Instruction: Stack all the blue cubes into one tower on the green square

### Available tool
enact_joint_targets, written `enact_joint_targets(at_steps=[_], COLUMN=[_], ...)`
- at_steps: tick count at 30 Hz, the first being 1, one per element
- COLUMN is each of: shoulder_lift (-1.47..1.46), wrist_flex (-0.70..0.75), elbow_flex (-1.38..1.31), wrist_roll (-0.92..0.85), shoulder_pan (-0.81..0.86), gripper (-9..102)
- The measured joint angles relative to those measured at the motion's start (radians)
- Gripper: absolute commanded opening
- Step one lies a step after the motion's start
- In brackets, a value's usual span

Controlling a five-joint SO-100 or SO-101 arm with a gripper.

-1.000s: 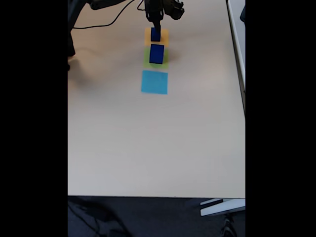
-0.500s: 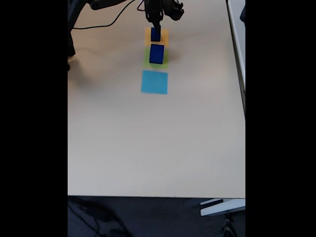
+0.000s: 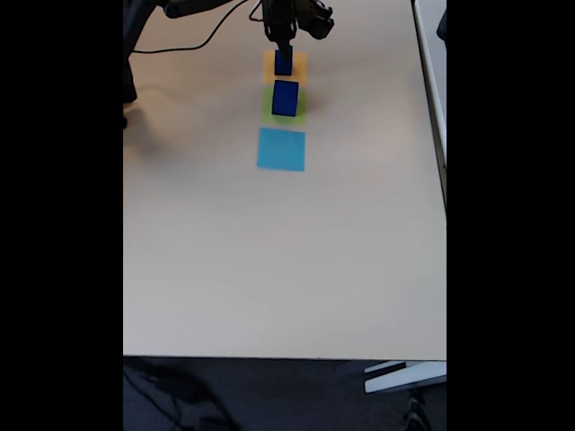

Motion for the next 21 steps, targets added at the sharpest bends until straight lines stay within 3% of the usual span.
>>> enact_joint_targets(at_steps=[21], shoulder_lift=[0.006], wrist_flex=[-0.002], elbow_flex=[0.017], wrist_roll=[0.000], shoulder_pan=[0.009], gripper=[0])
